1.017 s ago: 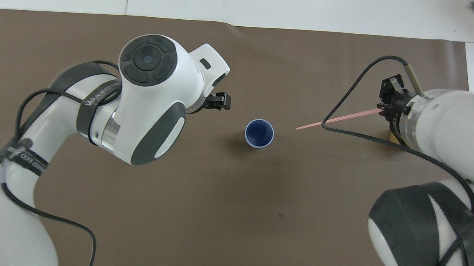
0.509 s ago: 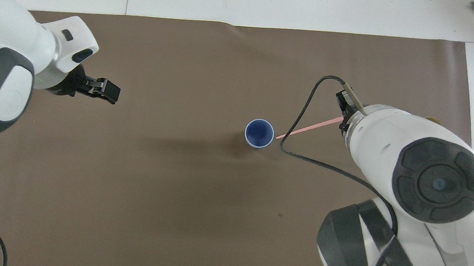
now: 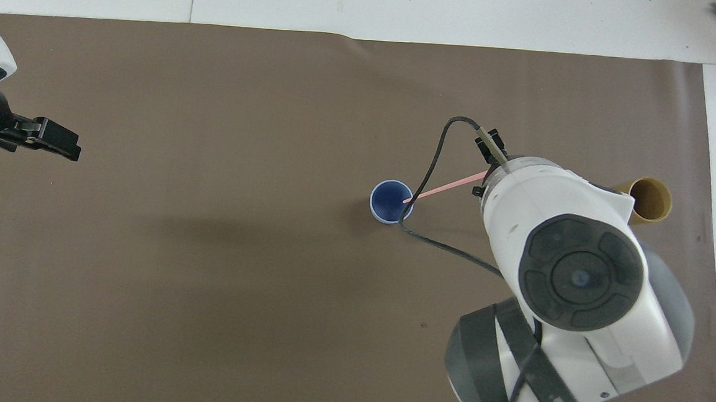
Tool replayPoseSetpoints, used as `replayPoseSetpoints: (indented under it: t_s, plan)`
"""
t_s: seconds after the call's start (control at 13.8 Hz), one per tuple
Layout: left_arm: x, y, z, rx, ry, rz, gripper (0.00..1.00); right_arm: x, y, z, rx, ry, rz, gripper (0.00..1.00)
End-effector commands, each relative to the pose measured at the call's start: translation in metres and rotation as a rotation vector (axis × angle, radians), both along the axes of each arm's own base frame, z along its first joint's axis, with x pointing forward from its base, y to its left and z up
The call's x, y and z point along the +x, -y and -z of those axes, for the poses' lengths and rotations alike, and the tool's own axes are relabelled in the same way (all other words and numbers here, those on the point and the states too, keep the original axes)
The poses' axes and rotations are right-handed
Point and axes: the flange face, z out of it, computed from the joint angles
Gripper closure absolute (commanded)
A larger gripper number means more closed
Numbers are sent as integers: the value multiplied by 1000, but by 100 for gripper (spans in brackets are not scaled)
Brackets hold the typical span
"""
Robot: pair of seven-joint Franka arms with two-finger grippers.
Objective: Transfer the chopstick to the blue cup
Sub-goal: 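Lower the pink stick into the blue cup with the right gripper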
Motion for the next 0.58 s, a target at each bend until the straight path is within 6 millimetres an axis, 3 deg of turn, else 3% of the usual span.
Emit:
replayPoseSetpoints:
  t_s: [0.0, 0.44, 0.51]
  plan:
    - [-20, 11, -37, 54, 3, 38, 0, 1, -12, 16, -7, 56, -26, 100]
    - [-69, 30, -104, 50, 12, 62, 0, -3, -23, 45, 5, 94, -72, 100]
    - [-73, 28, -106, 47, 15, 58, 0, -5, -24, 51, 12, 95, -84, 100]
